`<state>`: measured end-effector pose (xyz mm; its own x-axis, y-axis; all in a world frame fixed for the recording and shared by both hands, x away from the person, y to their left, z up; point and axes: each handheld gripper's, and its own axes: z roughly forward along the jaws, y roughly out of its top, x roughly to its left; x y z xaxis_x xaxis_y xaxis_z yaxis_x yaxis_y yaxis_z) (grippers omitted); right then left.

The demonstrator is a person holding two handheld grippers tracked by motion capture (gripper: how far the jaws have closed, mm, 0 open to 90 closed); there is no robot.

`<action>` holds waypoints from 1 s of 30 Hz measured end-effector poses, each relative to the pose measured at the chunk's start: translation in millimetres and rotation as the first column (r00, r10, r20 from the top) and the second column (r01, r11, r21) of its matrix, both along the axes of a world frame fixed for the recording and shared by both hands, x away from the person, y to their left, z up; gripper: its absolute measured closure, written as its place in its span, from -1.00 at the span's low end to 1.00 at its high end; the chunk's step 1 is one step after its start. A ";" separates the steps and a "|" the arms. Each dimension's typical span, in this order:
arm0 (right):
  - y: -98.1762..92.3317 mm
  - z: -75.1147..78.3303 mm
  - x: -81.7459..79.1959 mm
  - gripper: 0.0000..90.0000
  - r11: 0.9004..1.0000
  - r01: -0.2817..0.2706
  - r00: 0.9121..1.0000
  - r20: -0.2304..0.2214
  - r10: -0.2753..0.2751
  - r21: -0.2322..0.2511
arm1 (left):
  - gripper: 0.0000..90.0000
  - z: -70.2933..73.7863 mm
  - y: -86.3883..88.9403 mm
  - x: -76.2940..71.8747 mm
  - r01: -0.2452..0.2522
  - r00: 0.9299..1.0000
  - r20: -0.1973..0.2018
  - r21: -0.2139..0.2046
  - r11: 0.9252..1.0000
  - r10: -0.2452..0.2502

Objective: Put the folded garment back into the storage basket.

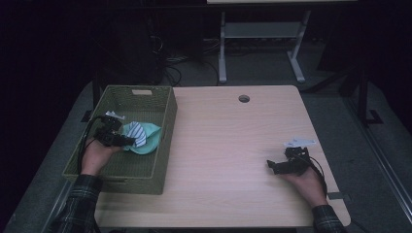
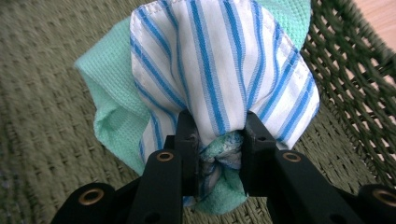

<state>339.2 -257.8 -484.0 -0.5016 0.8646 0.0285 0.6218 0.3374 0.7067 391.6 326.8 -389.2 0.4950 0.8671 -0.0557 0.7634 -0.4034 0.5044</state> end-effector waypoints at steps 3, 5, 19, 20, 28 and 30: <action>0.1 0.1 0.0 -0.95 1.000 0.001 1.000 -0.001 -0.001 0.000 | 0.50 -4.9 -0.8 1.5 0.008 1.000 -0.015 -0.003 1.000 -0.008; 0.1 0.0 0.0 -0.95 1.000 0.001 1.000 0.000 -0.001 0.000 | 0.43 -6.6 -0.1 1.9 0.013 1.000 -0.027 -0.005 1.000 -0.013; 0.0 0.0 0.0 -0.95 1.000 0.000 1.000 0.000 0.000 0.000 | -0.43 -1.9 12.1 -2.5 0.002 1.000 0.007 -0.058 0.998 -0.002; 0.0 0.0 0.0 -0.95 1.000 0.000 1.000 0.000 0.000 0.000 | -0.47 -0.9 12.4 -3.3 -0.004 1.000 0.012 -0.065 0.998 0.005; 0.1 0.0 0.0 -0.95 1.000 0.000 1.000 0.000 0.000 0.000 | -0.67 13.4 6.9 -9.5 -0.003 0.999 0.050 -0.089 0.996 0.007; 0.0 0.0 0.0 -0.95 1.000 0.000 1.000 0.000 0.000 0.000 | -0.68 19.9 2.1 -12.1 0.010 0.998 0.070 -0.099 0.995 -0.003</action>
<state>339.2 -257.7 -484.0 -0.5012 0.8648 0.0288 0.6222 0.3371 0.7066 379.5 329.0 -369.2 0.5061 0.8559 -0.1064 0.7225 -0.3534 0.5942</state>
